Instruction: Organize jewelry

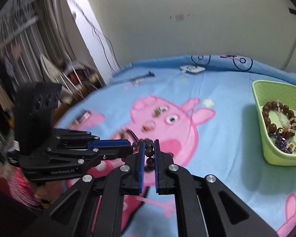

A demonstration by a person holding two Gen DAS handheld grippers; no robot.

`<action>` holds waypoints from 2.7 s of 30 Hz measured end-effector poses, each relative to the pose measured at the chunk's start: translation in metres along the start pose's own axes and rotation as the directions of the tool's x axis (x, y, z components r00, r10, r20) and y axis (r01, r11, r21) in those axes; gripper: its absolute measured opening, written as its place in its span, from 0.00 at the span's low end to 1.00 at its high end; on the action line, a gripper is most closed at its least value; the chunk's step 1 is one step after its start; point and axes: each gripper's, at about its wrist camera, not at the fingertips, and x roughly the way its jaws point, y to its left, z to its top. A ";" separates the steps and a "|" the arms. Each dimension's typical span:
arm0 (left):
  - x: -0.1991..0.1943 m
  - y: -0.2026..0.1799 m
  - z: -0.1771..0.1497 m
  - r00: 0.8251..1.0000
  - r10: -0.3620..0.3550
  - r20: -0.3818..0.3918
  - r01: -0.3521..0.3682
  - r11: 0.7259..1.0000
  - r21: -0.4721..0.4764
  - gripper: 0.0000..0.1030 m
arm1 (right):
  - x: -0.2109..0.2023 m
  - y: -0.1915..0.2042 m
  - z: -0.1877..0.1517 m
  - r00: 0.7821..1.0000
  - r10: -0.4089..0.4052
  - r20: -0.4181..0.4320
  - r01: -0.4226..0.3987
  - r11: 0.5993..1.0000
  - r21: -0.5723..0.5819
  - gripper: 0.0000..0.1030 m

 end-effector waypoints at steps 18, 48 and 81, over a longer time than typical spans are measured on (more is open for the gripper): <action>0.083 -0.101 0.120 0.989 -0.150 -0.006 0.149 0.979 0.136 0.08 | -0.080 -0.100 0.027 0.947 -0.248 0.204 0.204 0.955 0.217 0.00; 0.011 0.123 0.025 0.944 0.331 0.003 -0.316 0.905 -0.284 0.15 | 0.003 -0.044 0.009 0.997 -0.074 0.017 0.072 0.990 0.118 0.03; 0.044 0.011 0.000 0.988 0.146 -0.045 -0.134 0.971 0.200 0.16 | 0.036 -0.006 -0.021 0.985 -0.134 -0.107 0.137 0.990 0.021 0.00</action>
